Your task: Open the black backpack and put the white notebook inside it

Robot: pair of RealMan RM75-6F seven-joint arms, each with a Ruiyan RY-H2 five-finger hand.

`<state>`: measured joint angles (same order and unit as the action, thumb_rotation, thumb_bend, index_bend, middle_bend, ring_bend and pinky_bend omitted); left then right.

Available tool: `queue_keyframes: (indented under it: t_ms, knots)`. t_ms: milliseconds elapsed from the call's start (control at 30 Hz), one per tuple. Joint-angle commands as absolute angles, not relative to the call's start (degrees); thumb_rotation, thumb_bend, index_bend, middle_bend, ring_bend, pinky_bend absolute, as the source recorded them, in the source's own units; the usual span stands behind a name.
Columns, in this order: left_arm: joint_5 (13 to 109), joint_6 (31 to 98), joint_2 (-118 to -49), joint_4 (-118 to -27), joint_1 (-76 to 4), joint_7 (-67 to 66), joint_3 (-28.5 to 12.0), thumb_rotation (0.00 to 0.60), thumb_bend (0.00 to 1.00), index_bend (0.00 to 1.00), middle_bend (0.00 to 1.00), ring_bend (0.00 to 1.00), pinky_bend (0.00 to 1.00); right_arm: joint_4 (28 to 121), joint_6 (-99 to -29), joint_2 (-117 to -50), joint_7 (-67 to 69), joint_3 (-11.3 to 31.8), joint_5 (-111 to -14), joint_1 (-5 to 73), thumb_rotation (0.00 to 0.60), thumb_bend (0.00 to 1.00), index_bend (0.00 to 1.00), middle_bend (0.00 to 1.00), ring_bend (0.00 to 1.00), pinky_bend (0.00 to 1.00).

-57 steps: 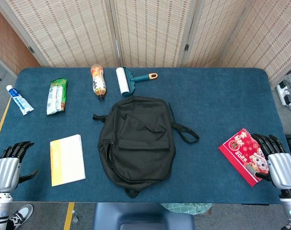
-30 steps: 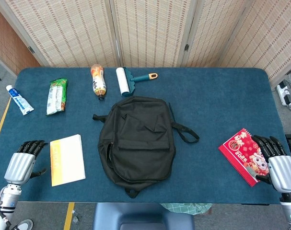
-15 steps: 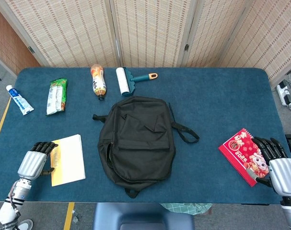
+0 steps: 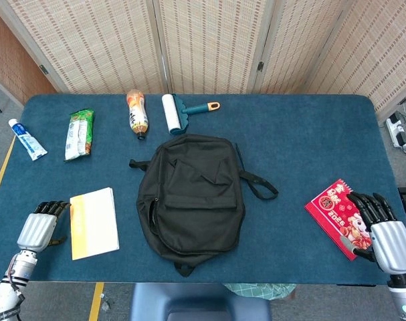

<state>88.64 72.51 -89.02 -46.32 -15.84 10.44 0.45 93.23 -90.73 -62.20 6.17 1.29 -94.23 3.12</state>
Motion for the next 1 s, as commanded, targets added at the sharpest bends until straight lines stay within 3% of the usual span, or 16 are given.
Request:
queue_keyframes:
  t_ms: [33, 467, 1000]
  knots:
    - [89.25, 72.49, -89.30, -46.33, -16.23, 11.10, 0.90, 0.600, 0.13, 0.23, 0.25, 0.20, 0.21, 93.26, -90.77, -62.19, 6.14, 1.30, -94.28, 3.10, 0.600, 0.24, 0.15, 0.17, 0.14, 0.08]
    - [92.64, 72.95, -88.60, -49.56, -18.78, 17.20, 2.74, 0.600, 0.06, 0.23, 0.25, 0.20, 0.20, 92.72, -91.11, -62.54, 6.67, 1.44, -94.27, 2.90, 0.600, 0.23, 0.15, 0.17, 0.14, 0.08]
    - [92.80, 72.15, -92.69, -42.61, -20.14, 22.40, 3.29, 0.600, 0.04, 0.25, 0.25, 0.21, 0.20, 92.33, -91.21, -62.91, 6.79, 1.57, -94.35, 2.93, 0.600, 0.23, 0.15, 0.17, 0.14, 0.08]
